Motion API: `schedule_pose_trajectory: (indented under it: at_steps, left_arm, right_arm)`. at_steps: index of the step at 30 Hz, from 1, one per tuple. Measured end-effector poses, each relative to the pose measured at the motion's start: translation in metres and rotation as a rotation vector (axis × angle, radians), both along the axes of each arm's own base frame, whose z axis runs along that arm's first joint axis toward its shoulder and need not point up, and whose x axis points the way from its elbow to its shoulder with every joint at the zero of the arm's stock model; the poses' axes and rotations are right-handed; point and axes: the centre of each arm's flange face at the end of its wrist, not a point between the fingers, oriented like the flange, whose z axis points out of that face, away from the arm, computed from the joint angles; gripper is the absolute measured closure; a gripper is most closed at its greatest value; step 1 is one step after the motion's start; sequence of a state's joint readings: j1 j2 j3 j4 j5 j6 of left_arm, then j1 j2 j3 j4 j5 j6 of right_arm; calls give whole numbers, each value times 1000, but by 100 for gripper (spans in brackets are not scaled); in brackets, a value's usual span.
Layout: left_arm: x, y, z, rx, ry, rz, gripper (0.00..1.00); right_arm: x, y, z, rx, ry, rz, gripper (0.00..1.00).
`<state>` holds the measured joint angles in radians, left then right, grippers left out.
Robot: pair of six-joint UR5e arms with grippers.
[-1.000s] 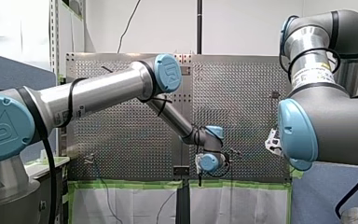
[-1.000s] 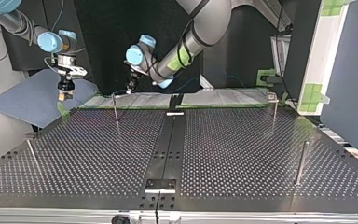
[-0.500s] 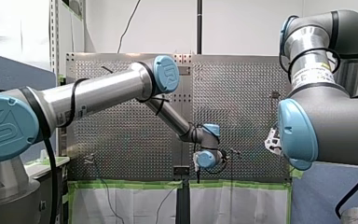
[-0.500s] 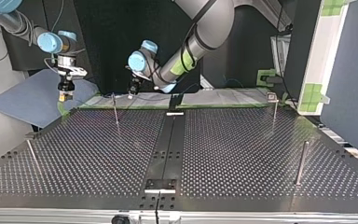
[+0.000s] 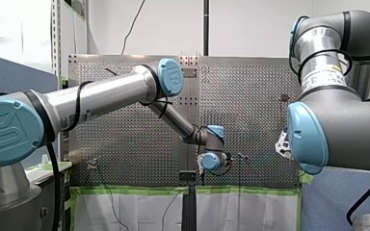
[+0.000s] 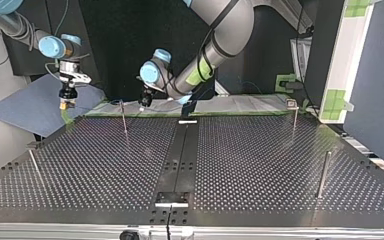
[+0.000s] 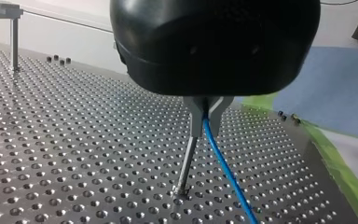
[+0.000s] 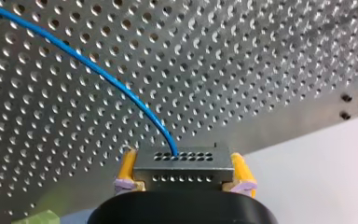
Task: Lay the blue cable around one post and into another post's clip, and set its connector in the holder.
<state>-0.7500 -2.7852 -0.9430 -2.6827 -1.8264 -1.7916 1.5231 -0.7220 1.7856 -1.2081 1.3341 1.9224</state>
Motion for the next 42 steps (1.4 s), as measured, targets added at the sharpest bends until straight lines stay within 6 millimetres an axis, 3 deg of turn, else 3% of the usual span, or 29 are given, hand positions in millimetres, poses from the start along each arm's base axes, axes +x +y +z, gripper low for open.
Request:
schedule_pose_trajectory:
  at_steps: [6,16,25,27,28,30,32,33,34,35,37,42]
  left_arm:
    - [6,3,2,-2,2,0,97]
    - [13,6,-18,24,32,6,97]
    - [19,8,-21,20,36,12,95]
    - [19,9,-21,20,36,13,90]
    - [20,10,-21,21,35,14,80]
    - [21,11,-22,24,36,18,76]
    - [19,10,-22,25,33,14,42]
    - [19,9,-22,26,32,12,42]
    - [18,8,-22,28,30,9,27]
    - [17,7,-22,30,29,6,5]
    - [14,5,-22,38,24,-2,0]
    - [8,2,-23,51,23,-13,0]
  right_arm:
    - [-8,-5,2,-2,-7,-50,100]
    - [-11,-11,6,-13,-1,-60,100]
    - [-12,-15,9,-20,14,-63,100]
    - [-12,-16,8,-18,14,-64,100]
    - [-12,-16,8,-17,15,-64,100]
    - [-13,-16,8,-14,16,-67,100]
    - [-12,-15,7,-10,17,-64,100]
    - [-11,-15,7,-8,19,-62,100]
    - [-10,-14,7,-6,20,-61,100]
    - [-10,-14,6,-5,21,-60,100]
    - [-9,-14,6,-2,23,-58,100]
    - [-5,-12,5,3,27,-51,100]
